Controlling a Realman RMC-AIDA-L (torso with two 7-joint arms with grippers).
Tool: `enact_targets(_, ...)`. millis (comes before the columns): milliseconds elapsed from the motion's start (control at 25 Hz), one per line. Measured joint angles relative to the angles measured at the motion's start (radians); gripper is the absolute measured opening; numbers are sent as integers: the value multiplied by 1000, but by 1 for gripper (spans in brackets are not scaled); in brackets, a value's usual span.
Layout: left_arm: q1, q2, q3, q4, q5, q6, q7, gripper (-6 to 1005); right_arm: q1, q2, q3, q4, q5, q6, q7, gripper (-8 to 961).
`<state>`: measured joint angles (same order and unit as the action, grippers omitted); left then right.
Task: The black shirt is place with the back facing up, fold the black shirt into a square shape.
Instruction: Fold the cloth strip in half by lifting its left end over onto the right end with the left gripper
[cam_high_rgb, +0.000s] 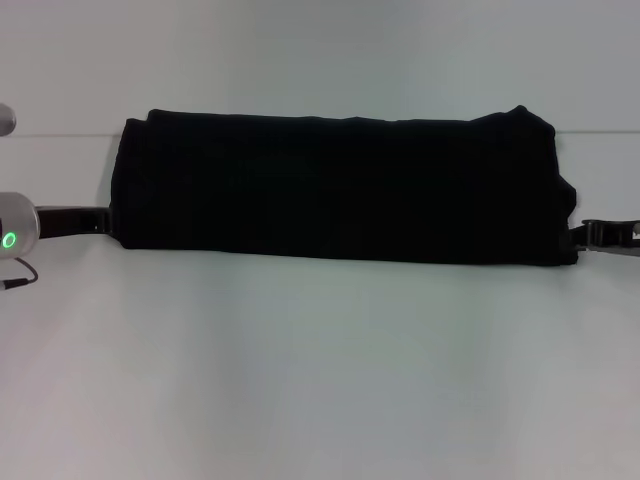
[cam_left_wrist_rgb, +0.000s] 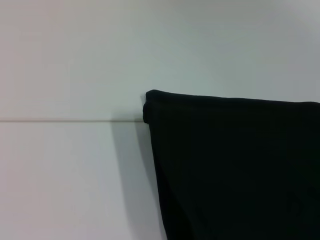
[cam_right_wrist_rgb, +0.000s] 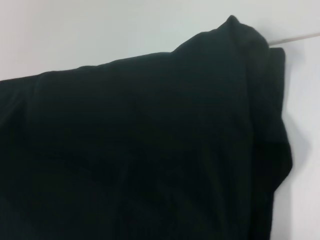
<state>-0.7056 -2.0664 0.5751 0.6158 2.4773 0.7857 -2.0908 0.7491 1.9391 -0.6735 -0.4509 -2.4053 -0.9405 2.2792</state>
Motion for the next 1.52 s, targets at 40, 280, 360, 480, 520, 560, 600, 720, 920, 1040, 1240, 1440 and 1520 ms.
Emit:
enact_targets(40, 0, 0, 0, 0, 0, 0, 0, 36, 0, 1, 1, 0, 3, 0, -4, 259)
enact_targets(280, 1, -1, 0, -1, 0, 0, 0, 42, 0, 5, 2, -1, 14, 2, -13, 14)
enact_targets(360, 2, -1, 0, -1, 0, 0, 0, 44, -1, 5, 3, -4, 15, 2, -13, 14)
enact_targets(480, 6, -2, 0, 5, 0, 13, 0, 47, -9, 4, 3, -9, 16, 3, -14, 14)
enact_targets(520, 9, -2, -2, 14, 0, 28, -1, 48, -12, 4, 4, -12, 16, 1, -15, 15)
enact_targets(560, 15, -3, -4, 28, 0, 53, -1, 49, -16, 4, 7, -15, 16, -4, -19, 15)
enact_targets(600, 19, -4, -5, 39, 0, 69, -2, 50, -22, 4, 13, -20, 18, -16, -27, 15)
enact_targets(720, 44, -12, -9, 99, -4, 131, -2, 52, -41, 8, 27, -44, 34, -50, -52, 15)
enact_targets(920, 90, -25, -11, 200, -5, 238, -22, 57, -93, 20, 29, -124, 73, -125, -62, 14)
enact_targets(1040, 109, -25, -10, 231, -4, 294, -23, 60, -131, 34, 29, -181, 93, -179, -63, 15)
enact_targets(1240, 150, -28, -13, 279, -10, 384, -24, 65, -201, 62, 32, -282, 104, -254, -64, 28)
enact_targets(1440, 200, -33, -56, 335, -15, 492, -15, 70, -261, 80, 58, -349, 106, -329, -81, 49)
enact_targets(1520, 215, -34, -81, 345, -20, 528, -2, 72, -279, 82, 84, -355, 106, -362, -100, 58)
